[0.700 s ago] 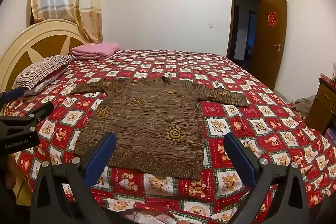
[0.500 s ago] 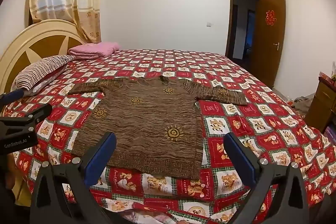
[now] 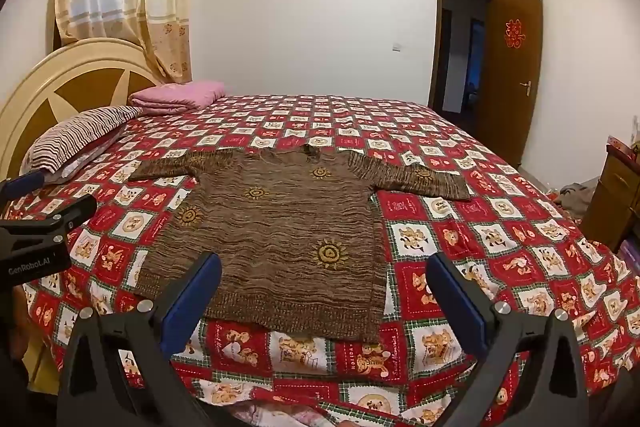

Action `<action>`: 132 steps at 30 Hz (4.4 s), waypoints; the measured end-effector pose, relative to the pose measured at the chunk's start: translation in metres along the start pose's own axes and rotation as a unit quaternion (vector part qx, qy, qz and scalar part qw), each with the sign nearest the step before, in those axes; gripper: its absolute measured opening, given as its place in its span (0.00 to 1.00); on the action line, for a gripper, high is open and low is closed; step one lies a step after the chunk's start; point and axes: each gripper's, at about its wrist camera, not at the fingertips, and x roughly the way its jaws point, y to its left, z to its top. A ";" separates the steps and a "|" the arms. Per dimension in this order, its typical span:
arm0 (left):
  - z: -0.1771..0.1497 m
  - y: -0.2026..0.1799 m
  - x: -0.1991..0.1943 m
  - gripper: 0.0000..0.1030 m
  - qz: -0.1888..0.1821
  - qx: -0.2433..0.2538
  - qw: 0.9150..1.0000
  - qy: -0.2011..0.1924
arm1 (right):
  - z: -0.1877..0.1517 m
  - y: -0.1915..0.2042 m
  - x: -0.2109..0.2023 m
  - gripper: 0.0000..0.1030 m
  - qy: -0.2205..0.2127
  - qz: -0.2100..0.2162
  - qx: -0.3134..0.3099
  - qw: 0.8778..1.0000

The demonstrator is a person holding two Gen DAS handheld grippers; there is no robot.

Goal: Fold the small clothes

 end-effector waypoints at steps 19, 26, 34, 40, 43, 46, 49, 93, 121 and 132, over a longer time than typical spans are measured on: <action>0.002 0.012 0.000 1.00 0.008 -0.019 1.000 -0.001 | -0.004 0.005 0.001 0.99 0.000 0.007 -0.003 1.000; 0.003 0.012 0.000 1.00 0.008 -0.020 1.000 -0.001 | -0.004 0.005 0.001 0.99 0.000 0.008 -0.003 1.000; 0.003 0.014 0.001 1.00 0.007 -0.021 1.000 0.000 | -0.003 0.006 0.000 0.99 0.000 0.010 -0.003 1.000; 0.002 0.014 0.003 1.00 0.009 -0.024 1.000 0.002 | -0.003 0.007 0.000 0.99 0.000 0.010 -0.003 1.000; 0.002 0.014 0.003 1.00 0.010 -0.023 1.000 0.001 | -0.003 0.007 0.000 0.99 0.000 0.010 -0.003 1.000; 0.002 0.013 0.003 1.00 0.010 -0.023 1.000 0.001 | -0.003 0.007 0.001 0.99 0.001 0.011 -0.004 1.000; 0.002 0.013 0.003 1.00 0.010 -0.024 1.000 0.001 | -0.003 0.008 0.000 0.99 0.001 0.014 -0.006 1.000; 0.016 0.012 0.093 1.00 0.011 -0.013 0.998 0.060 | 0.002 -0.021 0.102 0.99 0.041 -0.005 -0.029 0.999; 0.059 -0.023 0.299 1.00 0.041 0.008 0.992 0.123 | 0.020 -0.171 0.328 0.97 0.170 -0.086 0.039 0.981; 0.061 -0.006 0.359 1.00 0.086 -0.009 0.985 0.153 | 0.051 -0.266 0.374 0.73 0.158 -0.091 0.142 0.973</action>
